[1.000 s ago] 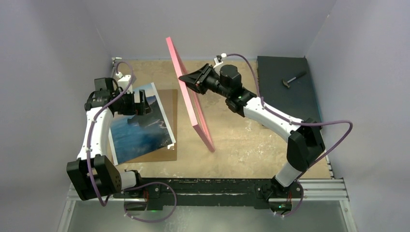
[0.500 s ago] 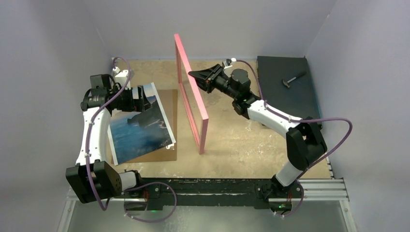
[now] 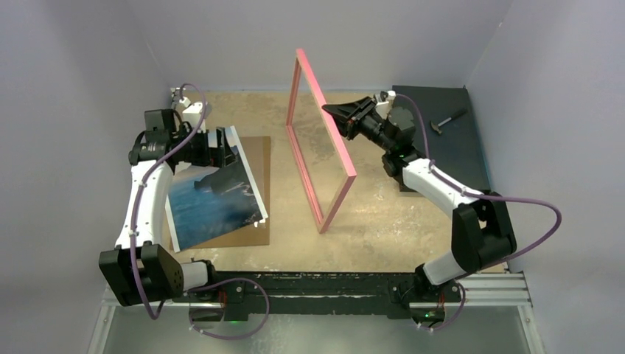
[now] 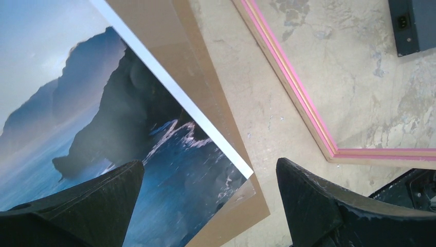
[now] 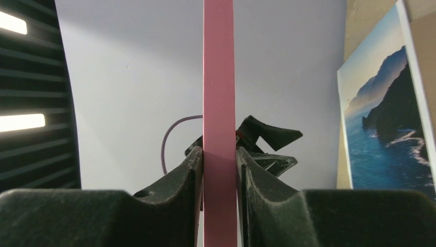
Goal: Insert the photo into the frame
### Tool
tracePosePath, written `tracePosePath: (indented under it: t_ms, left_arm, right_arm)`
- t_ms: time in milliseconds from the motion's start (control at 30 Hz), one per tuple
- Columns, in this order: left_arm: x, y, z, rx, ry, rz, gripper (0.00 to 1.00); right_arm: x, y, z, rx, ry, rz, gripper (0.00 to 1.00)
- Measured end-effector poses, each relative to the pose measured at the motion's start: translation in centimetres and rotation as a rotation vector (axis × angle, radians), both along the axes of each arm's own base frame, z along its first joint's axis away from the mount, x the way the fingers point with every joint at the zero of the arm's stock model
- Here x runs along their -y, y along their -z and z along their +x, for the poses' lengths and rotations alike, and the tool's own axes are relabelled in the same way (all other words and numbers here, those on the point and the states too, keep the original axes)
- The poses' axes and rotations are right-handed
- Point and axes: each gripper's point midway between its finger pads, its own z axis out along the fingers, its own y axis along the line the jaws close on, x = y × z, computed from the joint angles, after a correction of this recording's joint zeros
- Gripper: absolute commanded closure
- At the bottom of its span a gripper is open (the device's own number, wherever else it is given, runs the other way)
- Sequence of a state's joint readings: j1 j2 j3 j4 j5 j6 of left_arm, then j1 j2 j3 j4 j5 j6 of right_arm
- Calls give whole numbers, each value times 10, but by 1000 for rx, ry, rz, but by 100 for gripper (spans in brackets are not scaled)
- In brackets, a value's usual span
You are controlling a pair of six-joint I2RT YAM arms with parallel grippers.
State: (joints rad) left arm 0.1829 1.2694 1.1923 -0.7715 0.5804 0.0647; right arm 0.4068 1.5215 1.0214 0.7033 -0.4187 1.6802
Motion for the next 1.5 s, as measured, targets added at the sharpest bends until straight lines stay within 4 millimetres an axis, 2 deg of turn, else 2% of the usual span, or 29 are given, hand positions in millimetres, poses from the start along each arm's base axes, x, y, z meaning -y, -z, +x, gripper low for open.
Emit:
tracePosePath:
  t_ms: [67, 200, 300, 467, 600, 667, 733, 833, 1000, 1233, 1367, 1500]
  left_arm:
    - [8, -4, 2, 14, 23, 7, 0]
    - [20, -8, 5, 34, 55, 11, 0]
    - [23, -6, 6, 26, 55, 15, 0]
    - [23, -5, 7, 25, 54, 21, 0]
    - [23, -5, 7, 25, 54, 23, 0]
    - [24, -5, 8, 30, 55, 25, 0]
    - [24, -6, 10, 40, 58, 27, 0]
    - [25, -5, 12, 47, 60, 28, 0]
    - [26, 6, 15, 19, 65, 28, 0]
    - [24, 17, 11, 0, 75, 46, 0]
    - [22, 25, 9, -15, 75, 57, 0]
    - [21, 29, 7, -22, 76, 67, 0]
  right_arm:
    - [9, 0, 1, 1, 8, -11, 47]
    - [32, 14, 8, -17, 42, -66, 31]
    - [53, 29, 17, -46, 82, -117, 27]
    - [74, 48, 26, -87, 110, -235, 25]
    - [79, 34, 31, -42, 103, -374, 26]
    - [82, 29, 33, -6, 109, -449, 31]
    - [85, 30, 31, 23, 112, -508, 43]
    - [92, 52, 26, 14, 110, -592, 63]
    - [109, 96, 13, -21, 115, -698, 83]
    - [121, 135, 1, -33, 93, -825, 92]
    - [129, 149, 8, -11, 106, -905, 94]
    - [139, 178, 12, -29, 118, -978, 96]
